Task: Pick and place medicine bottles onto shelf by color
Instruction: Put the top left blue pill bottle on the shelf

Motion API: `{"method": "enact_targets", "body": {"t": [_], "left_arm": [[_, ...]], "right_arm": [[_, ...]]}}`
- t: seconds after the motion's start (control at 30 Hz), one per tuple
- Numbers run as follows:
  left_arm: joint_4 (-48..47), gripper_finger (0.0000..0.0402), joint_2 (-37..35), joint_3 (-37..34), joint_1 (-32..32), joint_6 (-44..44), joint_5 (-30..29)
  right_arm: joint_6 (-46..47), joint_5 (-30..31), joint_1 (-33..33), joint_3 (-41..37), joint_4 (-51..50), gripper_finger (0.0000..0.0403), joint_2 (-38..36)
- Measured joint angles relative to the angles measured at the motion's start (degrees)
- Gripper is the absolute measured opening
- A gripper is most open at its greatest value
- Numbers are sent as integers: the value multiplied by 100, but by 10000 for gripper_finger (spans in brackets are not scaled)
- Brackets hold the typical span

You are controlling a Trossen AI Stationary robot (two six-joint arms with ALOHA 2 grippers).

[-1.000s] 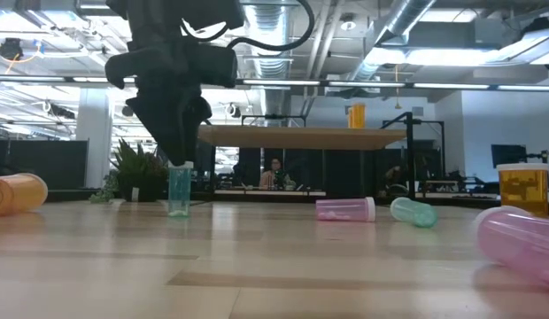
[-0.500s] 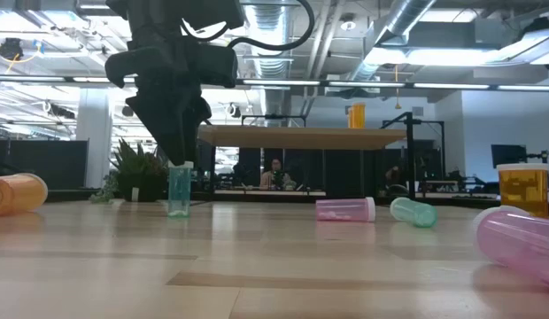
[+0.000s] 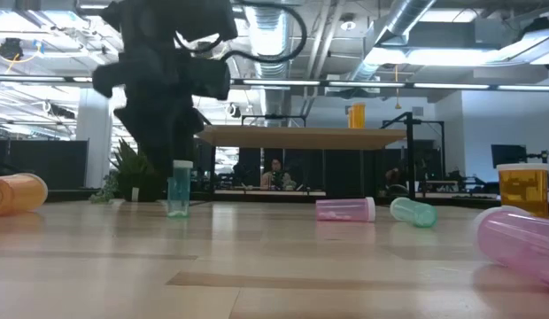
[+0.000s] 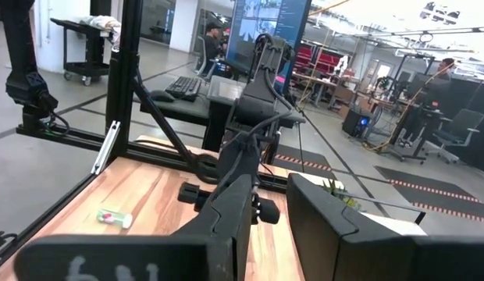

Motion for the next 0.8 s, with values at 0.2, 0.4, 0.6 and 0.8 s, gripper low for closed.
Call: {"method": "enact_targets", "body": {"t": [0.2,0.4,0.6,0.8], "left_arm": [[43,222,2,-70,2,1,-262],[172,222,-11,-70,2,80,-311],[162,215,-11,-70,2,90,-316],[162,163,-11,-70,2,88,-296]], "right_arm": [[5,0,0,0,-9,107,0],[5,0,0,0,-11,107,0],[5,0,0,0,-24,107,0],[5,0,0,0,-37,107,0]]}}
